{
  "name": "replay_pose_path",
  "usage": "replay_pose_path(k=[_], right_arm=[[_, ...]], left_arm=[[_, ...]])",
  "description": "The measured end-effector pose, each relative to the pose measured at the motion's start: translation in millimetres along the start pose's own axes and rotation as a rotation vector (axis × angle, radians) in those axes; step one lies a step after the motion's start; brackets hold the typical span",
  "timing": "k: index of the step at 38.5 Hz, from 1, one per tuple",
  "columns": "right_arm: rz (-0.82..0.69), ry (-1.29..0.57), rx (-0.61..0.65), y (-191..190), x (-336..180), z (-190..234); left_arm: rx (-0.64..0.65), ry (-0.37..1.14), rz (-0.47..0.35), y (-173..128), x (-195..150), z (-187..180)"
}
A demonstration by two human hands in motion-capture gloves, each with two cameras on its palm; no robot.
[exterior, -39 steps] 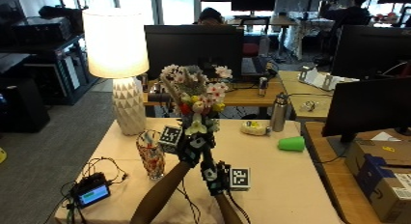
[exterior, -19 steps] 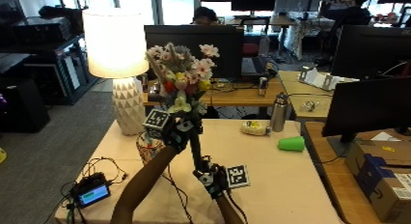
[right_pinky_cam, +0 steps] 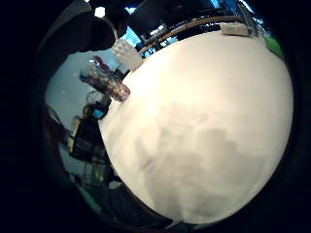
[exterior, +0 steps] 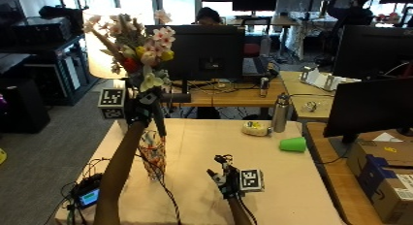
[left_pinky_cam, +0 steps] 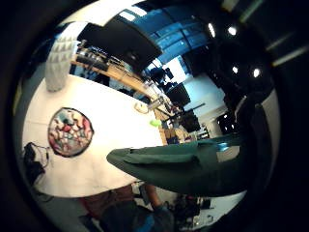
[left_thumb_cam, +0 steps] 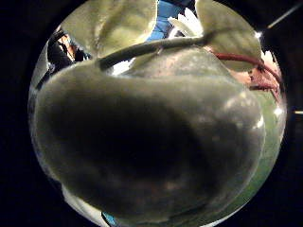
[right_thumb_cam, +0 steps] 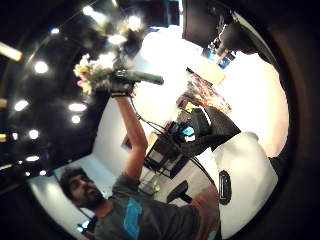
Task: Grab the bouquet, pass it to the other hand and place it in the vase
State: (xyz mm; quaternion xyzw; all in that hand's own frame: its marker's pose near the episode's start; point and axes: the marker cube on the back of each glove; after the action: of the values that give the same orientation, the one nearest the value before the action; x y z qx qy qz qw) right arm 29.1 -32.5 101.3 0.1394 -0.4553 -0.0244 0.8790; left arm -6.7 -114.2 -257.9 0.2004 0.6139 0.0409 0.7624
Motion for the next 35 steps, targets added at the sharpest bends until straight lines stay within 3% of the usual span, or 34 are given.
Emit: replay_pose_path(k=[2, 7, 11, 19, 25, 35], right_arm=[[0.008, -0.007, -0.001, 0.4, 2.0, -0.6], [0.004, -0.136, -0.006, 1.0, -7.5, 2.8], [0.067, -0.046, -0.009, 1.8, 1.8, 5.6], [0.003, -0.081, -0.01, -1.5, 1.6, 14.0], [0.05, -0.014, -0.025, -0.6, 6.9, 16.1], [-0.01, -0.141, -0.032, -0.3, -9.2, 23.0]], left_arm=[[0.037, 0.022, -0.065, -2.4, 0.6, -11.9], [0.113, 0.047, -0.099, -13.9, -5.9, -46.6], [0.149, 0.098, -0.121, -21.9, -18.9, -70.4], [0.23, 0.137, -0.22, -40.0, -72.2, -106.7], [0.212, 0.146, -0.275, -42.4, -112.8, -111.8], [0.109, 0.21, -0.283, -31.0, -144.9, -105.5]])
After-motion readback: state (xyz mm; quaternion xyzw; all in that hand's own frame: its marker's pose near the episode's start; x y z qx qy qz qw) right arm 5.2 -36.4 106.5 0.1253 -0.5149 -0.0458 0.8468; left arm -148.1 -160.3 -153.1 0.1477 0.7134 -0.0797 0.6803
